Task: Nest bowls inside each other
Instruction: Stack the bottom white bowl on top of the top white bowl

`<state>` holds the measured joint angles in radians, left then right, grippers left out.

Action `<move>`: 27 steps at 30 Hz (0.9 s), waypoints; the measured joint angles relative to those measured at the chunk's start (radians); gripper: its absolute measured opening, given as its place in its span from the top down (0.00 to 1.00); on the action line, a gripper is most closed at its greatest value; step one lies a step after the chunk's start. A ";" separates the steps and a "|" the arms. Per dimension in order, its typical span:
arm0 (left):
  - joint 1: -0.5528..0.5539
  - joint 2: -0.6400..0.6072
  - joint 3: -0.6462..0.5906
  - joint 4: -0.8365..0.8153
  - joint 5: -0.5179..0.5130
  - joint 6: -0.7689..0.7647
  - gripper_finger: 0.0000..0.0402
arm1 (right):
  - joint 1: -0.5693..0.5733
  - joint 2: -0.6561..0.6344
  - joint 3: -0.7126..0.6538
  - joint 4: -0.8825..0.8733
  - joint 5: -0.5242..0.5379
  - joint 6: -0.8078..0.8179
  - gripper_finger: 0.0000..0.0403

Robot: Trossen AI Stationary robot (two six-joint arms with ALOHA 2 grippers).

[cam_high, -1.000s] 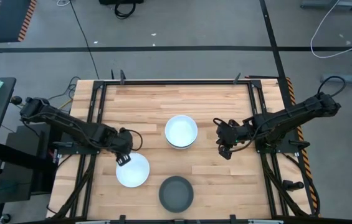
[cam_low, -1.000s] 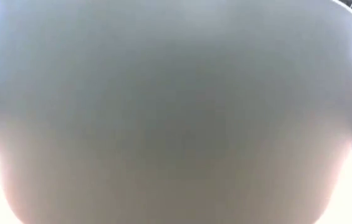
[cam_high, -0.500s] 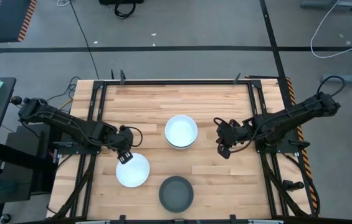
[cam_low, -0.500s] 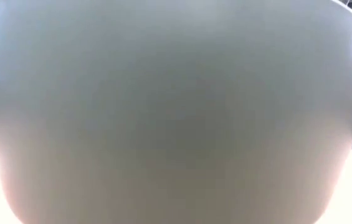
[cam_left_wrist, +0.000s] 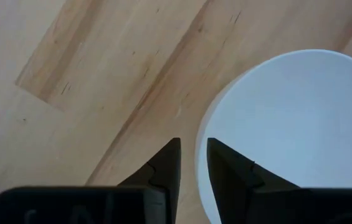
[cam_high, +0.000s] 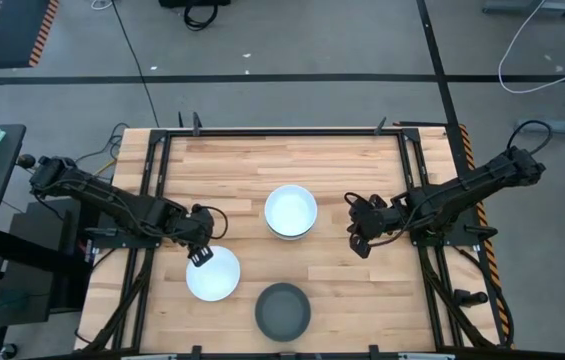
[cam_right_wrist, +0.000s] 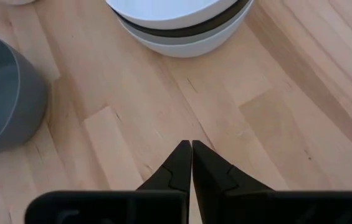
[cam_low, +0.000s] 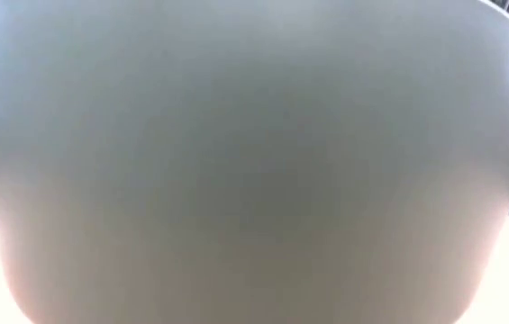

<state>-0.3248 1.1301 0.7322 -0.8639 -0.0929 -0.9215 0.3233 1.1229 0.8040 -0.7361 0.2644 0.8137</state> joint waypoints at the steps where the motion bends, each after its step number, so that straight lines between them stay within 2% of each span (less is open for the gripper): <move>1: 0.000 0.000 0.000 0.000 0.000 0.000 0.78 | 0.000 0.000 0.000 0.000 0.000 0.000 0.95; 13: 0.002 0.002 0.000 0.000 0.002 -0.026 0.74 | 0.000 0.000 0.000 0.001 0.000 0.006 0.95; 27: 0.001 0.002 -0.026 0.029 0.076 -0.074 0.73 | 0.000 0.000 0.000 0.002 0.008 0.005 0.95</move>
<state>-0.3237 1.1320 0.7063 -0.8346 -0.0168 -0.9959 0.3233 1.1229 0.8043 -0.7345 0.2722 0.8185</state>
